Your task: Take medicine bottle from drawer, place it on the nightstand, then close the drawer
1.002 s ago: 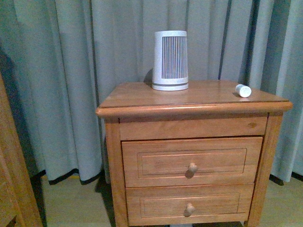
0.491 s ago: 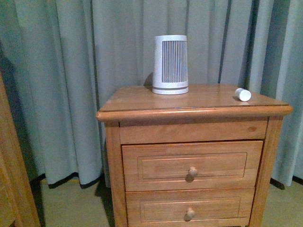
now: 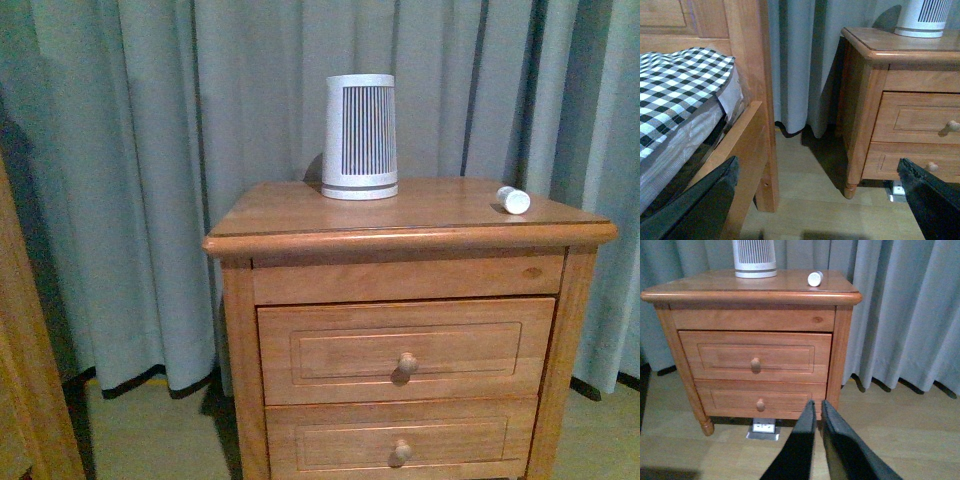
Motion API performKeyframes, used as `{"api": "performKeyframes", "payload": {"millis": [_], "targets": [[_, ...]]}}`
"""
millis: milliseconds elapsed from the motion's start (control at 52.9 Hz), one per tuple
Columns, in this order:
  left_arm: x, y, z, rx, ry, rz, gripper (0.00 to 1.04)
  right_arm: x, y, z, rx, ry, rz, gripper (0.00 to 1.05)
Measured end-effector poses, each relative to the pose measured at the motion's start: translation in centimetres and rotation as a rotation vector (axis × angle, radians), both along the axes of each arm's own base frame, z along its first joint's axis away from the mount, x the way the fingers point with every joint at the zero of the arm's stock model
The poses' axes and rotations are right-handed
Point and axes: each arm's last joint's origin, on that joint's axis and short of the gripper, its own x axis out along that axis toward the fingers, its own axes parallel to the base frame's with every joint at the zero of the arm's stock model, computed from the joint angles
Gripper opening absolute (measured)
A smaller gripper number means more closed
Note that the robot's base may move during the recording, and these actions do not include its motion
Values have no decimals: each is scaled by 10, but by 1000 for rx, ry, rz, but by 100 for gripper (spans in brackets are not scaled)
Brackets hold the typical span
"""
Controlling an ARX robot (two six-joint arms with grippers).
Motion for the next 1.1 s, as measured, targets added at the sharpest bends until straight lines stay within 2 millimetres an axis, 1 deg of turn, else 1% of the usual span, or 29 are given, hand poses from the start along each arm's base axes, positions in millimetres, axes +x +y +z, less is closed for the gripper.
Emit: {"api": "performKeyframes", "payload": {"millis": [132,151,284,340,397,454,491,510,548,1096], "targets": [[0,0,0,0,0,0,98,0,0,0,0,0,0,34],[0,0,0,0,0,0,98,0,0,0,0,0,0,36],[0,0,0,0,0,0,98,0,0,0,0,0,0,60],[0,0,0,0,0,0,98,0,0,0,0,0,0,68],[0,0,0,0,0,0,98,0,0,0,0,0,0,80],[0,0,0,0,0,0,98,0,0,0,0,0,0,88],[0,0,0,0,0,0,98,0,0,0,0,0,0,98],[0,0,0,0,0,0,98,0,0,0,0,0,0,99],[0,0,0,0,0,0,98,0,0,0,0,0,0,97],[0,0,0,0,0,0,98,0,0,0,0,0,0,98]]}}
